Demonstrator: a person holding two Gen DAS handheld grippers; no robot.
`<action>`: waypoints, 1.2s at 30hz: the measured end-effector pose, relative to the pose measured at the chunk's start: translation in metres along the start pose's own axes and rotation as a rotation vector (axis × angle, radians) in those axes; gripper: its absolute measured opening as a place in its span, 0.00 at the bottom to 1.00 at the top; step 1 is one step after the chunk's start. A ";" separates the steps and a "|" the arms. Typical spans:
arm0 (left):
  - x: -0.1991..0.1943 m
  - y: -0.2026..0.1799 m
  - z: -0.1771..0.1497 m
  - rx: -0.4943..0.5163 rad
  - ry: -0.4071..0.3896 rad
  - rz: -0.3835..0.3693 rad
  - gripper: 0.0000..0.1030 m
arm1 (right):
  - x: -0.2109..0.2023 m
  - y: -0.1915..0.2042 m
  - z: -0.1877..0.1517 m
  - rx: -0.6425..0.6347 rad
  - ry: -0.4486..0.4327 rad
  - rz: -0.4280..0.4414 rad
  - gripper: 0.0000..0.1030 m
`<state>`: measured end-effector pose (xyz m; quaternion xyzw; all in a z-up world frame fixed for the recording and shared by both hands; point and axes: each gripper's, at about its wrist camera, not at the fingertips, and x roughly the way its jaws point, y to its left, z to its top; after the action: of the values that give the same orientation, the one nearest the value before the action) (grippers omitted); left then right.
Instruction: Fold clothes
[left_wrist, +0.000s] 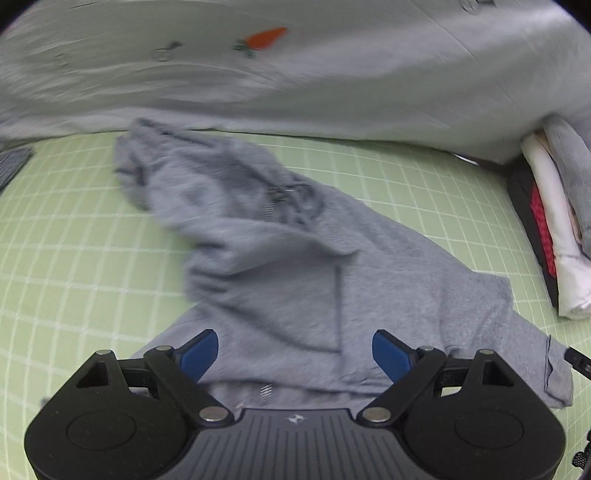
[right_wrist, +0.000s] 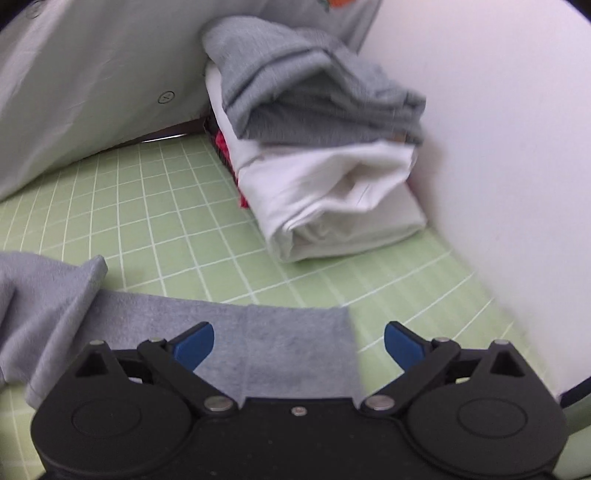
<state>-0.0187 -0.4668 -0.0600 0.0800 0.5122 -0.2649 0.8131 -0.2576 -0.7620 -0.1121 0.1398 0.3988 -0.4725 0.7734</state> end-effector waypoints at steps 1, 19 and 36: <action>0.009 -0.008 0.004 0.023 0.014 -0.019 0.88 | 0.006 0.004 -0.001 0.004 0.014 0.002 0.97; 0.049 0.011 0.014 -0.127 0.093 -0.155 0.08 | 0.021 0.055 -0.018 -0.018 0.113 0.062 0.97; -0.124 0.367 0.027 -0.564 -0.337 0.572 0.08 | -0.076 0.131 -0.046 -0.117 0.066 0.145 0.97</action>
<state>0.1495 -0.1232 0.0095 -0.0509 0.3817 0.1120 0.9160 -0.1874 -0.6202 -0.1058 0.1383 0.4400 -0.3861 0.7989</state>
